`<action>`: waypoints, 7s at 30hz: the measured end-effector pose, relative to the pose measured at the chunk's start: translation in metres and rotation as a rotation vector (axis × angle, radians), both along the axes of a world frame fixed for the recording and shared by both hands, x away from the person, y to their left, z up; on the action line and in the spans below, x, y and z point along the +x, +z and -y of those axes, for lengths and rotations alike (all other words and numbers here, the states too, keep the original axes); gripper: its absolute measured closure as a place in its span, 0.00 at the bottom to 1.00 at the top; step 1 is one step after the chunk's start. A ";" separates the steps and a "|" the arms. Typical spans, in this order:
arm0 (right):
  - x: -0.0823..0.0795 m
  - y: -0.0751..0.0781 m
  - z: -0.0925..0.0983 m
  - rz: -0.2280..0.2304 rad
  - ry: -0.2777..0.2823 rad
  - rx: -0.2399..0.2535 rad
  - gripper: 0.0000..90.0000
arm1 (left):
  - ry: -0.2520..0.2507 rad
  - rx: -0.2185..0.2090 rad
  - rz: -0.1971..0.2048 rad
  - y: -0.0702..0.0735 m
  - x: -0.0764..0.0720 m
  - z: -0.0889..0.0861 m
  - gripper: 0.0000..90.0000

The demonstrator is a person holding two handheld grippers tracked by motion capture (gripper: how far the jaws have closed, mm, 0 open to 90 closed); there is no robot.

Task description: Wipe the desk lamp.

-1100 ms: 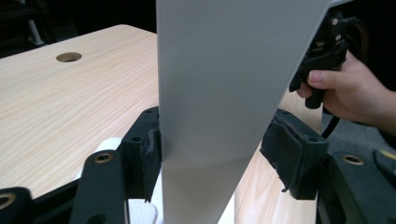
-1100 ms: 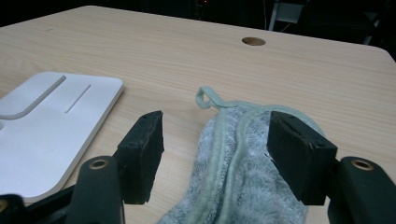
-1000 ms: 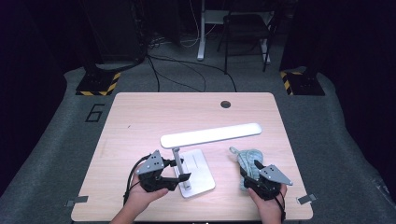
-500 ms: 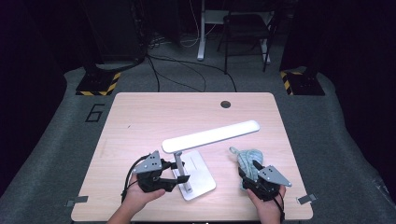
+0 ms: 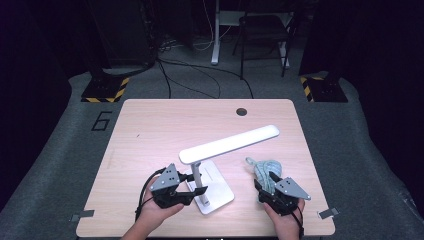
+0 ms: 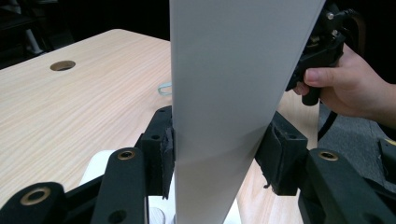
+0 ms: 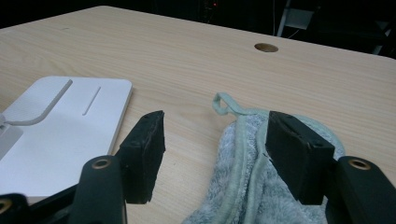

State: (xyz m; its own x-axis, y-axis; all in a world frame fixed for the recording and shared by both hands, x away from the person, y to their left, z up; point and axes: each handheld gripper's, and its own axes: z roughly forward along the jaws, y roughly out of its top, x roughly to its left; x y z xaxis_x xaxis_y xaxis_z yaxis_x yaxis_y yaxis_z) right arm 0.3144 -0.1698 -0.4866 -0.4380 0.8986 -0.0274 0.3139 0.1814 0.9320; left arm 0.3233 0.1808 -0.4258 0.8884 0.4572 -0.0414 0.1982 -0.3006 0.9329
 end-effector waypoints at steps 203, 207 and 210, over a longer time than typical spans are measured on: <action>0.039 0.042 -0.086 -0.003 0.303 0.093 0.51 | 0.376 0.200 -0.194 -0.091 0.014 -0.030 0.26; 0.023 0.040 -0.051 0.022 0.241 0.105 0.50 | 0.404 0.205 -0.177 -0.092 0.014 -0.033 0.25; 0.020 0.039 -0.039 0.015 0.217 0.136 0.49 | 0.403 0.201 -0.188 -0.093 0.016 -0.035 0.21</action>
